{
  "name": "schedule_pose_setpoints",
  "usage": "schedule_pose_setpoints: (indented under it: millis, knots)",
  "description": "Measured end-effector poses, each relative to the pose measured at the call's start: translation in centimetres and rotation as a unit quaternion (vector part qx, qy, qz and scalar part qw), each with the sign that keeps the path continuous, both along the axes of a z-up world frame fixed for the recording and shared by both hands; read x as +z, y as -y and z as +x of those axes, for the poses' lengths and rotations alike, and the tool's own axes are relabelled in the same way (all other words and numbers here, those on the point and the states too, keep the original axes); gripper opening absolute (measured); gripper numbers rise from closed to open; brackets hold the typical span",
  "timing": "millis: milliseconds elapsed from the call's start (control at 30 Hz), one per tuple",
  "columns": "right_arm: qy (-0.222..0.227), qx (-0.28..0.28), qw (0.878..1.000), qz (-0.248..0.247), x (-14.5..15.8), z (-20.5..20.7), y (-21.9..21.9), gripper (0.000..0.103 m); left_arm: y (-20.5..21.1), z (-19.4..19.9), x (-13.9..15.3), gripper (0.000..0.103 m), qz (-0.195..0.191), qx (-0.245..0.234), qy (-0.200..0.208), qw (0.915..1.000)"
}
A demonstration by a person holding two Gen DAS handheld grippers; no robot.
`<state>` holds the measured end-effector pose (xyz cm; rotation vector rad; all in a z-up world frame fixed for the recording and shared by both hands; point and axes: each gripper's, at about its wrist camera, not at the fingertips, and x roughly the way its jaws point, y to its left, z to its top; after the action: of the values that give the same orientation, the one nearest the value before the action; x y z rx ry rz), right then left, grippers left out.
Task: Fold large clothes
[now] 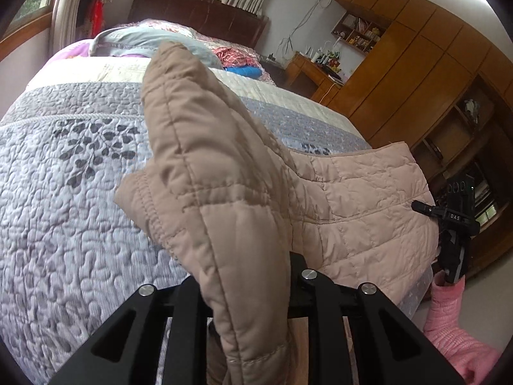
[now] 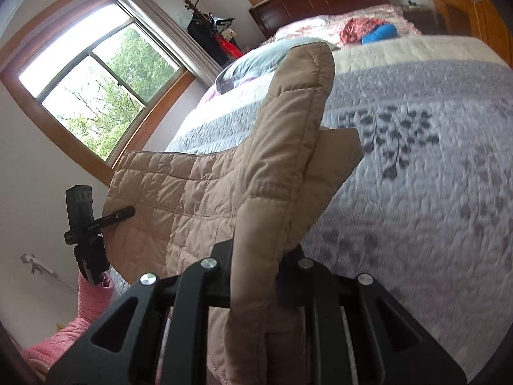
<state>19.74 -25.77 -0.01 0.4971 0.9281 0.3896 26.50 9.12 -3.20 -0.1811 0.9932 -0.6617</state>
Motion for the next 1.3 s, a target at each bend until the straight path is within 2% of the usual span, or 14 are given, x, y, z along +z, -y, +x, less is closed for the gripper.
schedule_pose_setpoints:
  millis: [200,267,400,533,633,767,833,867,967,1033,1100,1167,1233,1300]
  knots:
    - [-0.069,-0.003,0.998,0.001,-5.0,-2.3,-0.8,0.016,-0.9,-2.5,-6.0,0.025,0.058,0.019,-0.038,0.9974]
    - [-0.089,-0.015,0.996,-0.003,-6.9,-2.4,-0.4,0.017,-1.1,-2.9,-7.8,0.032,0.078,0.029,-0.04,0.9957]
    - [-0.124,-0.031,0.992,0.001,-11.0,-2.0,0.6,0.02,-1.7,-2.7,-10.2,0.047,0.08,0.041,-0.041,0.9951]
    - [-0.136,-0.038,0.989,0.034,-14.0,-2.0,1.4,0.025,-1.6,-2.6,-11.6,0.056,0.083,0.044,-0.035,0.9949]
    - [-0.132,-0.043,0.988,0.067,-15.7,-2.0,2.0,0.028,-1.8,-2.8,-12.4,0.058,0.071,0.048,-0.036,0.9956]
    - [-0.126,-0.046,0.987,0.093,-16.6,-2.2,2.5,0.03,-1.5,-3.1,-12.4,0.059,0.082,0.053,-0.02,0.995]
    - [-0.123,-0.047,0.986,0.103,-16.6,-2.5,2.8,0.033,-1.4,-3.2,-12.2,0.061,0.087,0.06,-0.018,0.9942]
    - [-0.124,-0.052,0.986,0.102,-16.4,-2.7,2.9,0.04,-1.5,-3.2,-12.1,0.062,0.089,0.066,-0.02,0.9936]
    - [-0.112,-0.067,0.991,0.04,-14.2,-3.7,2.9,0.047,-1.9,-3.8,-10.9,0.067,0.112,0.095,-0.012,0.9891]
    - [-0.09,-0.082,0.992,-0.034,-11.9,-5.1,2.3,0.047,-2.2,-4.7,-9.7,0.068,0.134,0.113,0.007,0.9845]
    - [-0.061,-0.095,0.988,-0.103,-9.2,-6.7,1.6,0.043,-2.6,-6.0,-8.0,0.068,0.156,0.139,0.037,0.9772]
    - [-0.036,-0.088,0.984,-0.148,-7.1,-8.3,0.4,0.037,-2.8,-7.4,-6.4,0.068,0.183,0.169,0.073,0.9658]
    - [-0.023,-0.067,0.984,-0.164,-6.1,-9.4,-1.0,0.031,-2.4,-8.7,-5.1,0.068,0.2,0.183,0.102,0.9571]
    - [-0.024,-0.035,0.985,-0.166,-5.9,-10.1,-2.9,0.025,-1.6,-10.0,-4.1,0.068,0.192,0.181,0.111,0.9581]
